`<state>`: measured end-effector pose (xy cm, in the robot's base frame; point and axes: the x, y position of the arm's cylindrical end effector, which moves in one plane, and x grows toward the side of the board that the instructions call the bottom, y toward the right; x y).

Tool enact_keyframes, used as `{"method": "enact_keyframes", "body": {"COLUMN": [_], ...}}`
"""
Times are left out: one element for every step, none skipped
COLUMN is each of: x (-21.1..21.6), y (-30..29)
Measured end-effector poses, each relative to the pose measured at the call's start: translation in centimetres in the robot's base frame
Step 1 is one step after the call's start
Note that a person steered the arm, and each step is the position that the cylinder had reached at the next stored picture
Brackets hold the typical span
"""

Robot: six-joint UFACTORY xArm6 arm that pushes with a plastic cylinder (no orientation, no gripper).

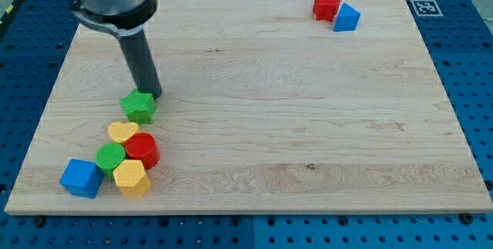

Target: Point your arm at red star

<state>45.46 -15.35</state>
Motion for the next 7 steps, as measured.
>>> {"method": "enact_keyframes", "body": {"x": [1.1, 1.3, -2.0, -1.8, 0.2, 0.2, 0.2], "y": [-0.1, -0.1, 2.8, 11.6, 18.4, 18.4, 18.4]}}
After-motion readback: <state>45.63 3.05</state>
